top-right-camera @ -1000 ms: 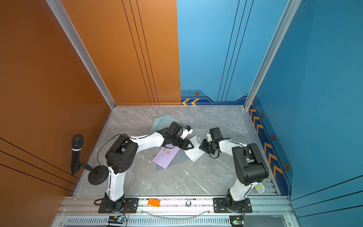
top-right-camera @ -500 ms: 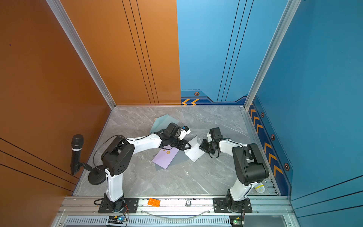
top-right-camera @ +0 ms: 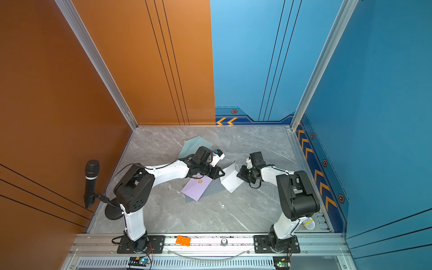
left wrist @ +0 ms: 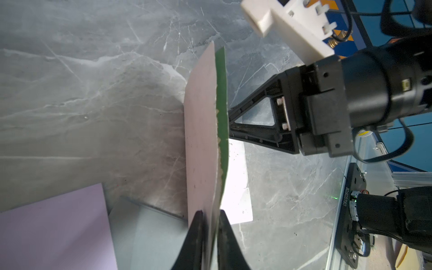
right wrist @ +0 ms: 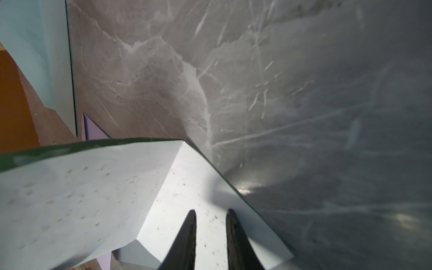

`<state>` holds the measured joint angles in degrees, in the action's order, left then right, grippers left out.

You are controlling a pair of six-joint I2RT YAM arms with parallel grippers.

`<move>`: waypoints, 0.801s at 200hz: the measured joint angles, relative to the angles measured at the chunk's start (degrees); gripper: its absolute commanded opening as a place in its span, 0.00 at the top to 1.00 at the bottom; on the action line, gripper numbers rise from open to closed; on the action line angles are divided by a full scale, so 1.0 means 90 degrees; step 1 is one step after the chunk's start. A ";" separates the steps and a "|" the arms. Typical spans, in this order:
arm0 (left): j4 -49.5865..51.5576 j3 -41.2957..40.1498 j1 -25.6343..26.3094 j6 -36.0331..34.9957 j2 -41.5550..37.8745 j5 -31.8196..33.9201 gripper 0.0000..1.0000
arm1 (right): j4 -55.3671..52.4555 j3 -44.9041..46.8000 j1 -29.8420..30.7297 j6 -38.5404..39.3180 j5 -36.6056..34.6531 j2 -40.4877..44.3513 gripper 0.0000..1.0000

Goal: Fold the letter paper in half and place it into the envelope
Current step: Fold the letter paper at the center of the board.

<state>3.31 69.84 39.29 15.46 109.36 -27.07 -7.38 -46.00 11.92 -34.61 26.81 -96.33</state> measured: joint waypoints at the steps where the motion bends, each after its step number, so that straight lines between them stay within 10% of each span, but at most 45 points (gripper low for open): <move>1: -0.0002 -0.0002 0.0000 -0.0005 0.0000 0.0002 0.91 | 0.0000 0.0000 0.0000 0.0000 0.0002 0.0000 0.74; 160: 0.0471 0.0639 0.0321 -0.1200 0.0027 0.0639 1.00 | 0.1846 0.1229 -0.0556 -0.1175 0.0614 0.0447 0.69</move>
<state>7.55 75.59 42.17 4.67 109.60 -21.32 9.23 -34.94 6.92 -45.19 32.34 -92.31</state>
